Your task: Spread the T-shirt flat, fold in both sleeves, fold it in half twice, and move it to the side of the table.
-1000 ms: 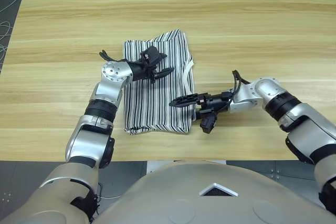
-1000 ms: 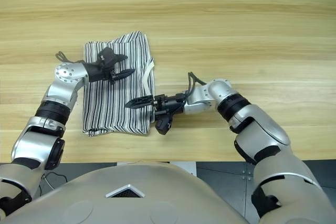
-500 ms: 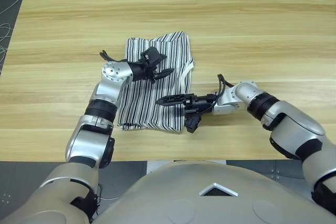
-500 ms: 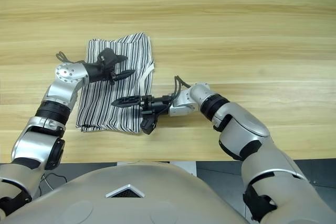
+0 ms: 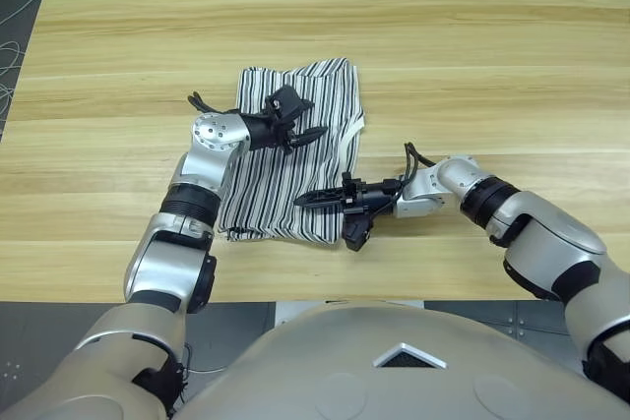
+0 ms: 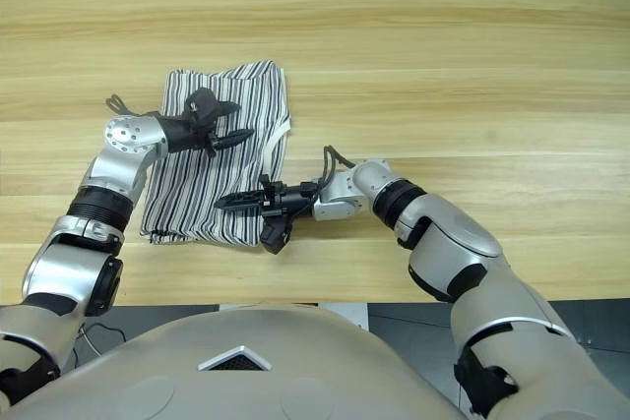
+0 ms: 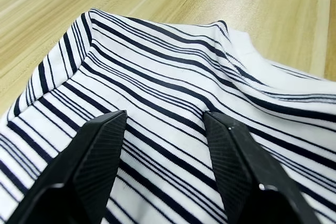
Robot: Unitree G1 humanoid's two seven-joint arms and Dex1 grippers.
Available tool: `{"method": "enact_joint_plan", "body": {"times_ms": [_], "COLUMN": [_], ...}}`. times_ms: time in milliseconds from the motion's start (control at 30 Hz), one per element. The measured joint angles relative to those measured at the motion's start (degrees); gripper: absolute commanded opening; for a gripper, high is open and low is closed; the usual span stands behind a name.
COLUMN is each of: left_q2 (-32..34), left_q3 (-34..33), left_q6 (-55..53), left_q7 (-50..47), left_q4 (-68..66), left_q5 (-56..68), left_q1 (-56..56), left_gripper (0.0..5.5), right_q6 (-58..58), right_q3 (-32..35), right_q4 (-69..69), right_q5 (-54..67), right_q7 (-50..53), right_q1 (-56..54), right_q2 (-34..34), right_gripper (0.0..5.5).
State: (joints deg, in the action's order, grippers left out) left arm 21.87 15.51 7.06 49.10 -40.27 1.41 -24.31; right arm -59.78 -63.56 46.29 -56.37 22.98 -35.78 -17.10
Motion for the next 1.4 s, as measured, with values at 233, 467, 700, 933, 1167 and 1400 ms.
{"method": "enact_joint_plan", "body": {"times_ms": [233,467,700,933,1167,1400], "left_q2": [0.0,0.0,0.0,0.0,0.3,1.1], "left_q3": [-0.4,-0.6,-0.7,-2.6,-8.2,-8.5], "left_q6": [-0.1,-0.3,-0.4,-1.8,-5.2,-5.3], "left_q7": [0.0,0.0,0.0,0.0,-0.8,-0.9], "left_q4": [-0.1,-0.1,-0.1,4.4,13.4,12.7], "left_q5": [0.0,0.0,0.0,1.6,6.2,4.9], "left_q1": [-0.3,-0.3,-0.4,-0.8,-3.6,-3.2], "left_gripper": [2.7,2.7,2.7,2.7,2.7,2.7], "right_q6": [-0.6,-1.2,-2.0,-3.1,-8.5,-16.6], "right_q3": [0.0,0.0,0.0,-0.1,-0.1,-0.3], "right_q4": [0.0,0.0,0.3,0.5,0.5,-1.6], "right_q5": [2.3,3.8,5.0,5.8,11.1,18.1], "right_q7": [-0.6,-0.6,-0.7,-2.1,-8.0,-19.7], "right_q1": [0.0,-0.3,-0.7,-1.2,-0.5,2.0], "right_q2": [-0.6,-0.9,-1.0,-1.0,-5.8,-14.9], "right_gripper": [0.92,0.34,0.11,0.11,0.11,0.11]}}
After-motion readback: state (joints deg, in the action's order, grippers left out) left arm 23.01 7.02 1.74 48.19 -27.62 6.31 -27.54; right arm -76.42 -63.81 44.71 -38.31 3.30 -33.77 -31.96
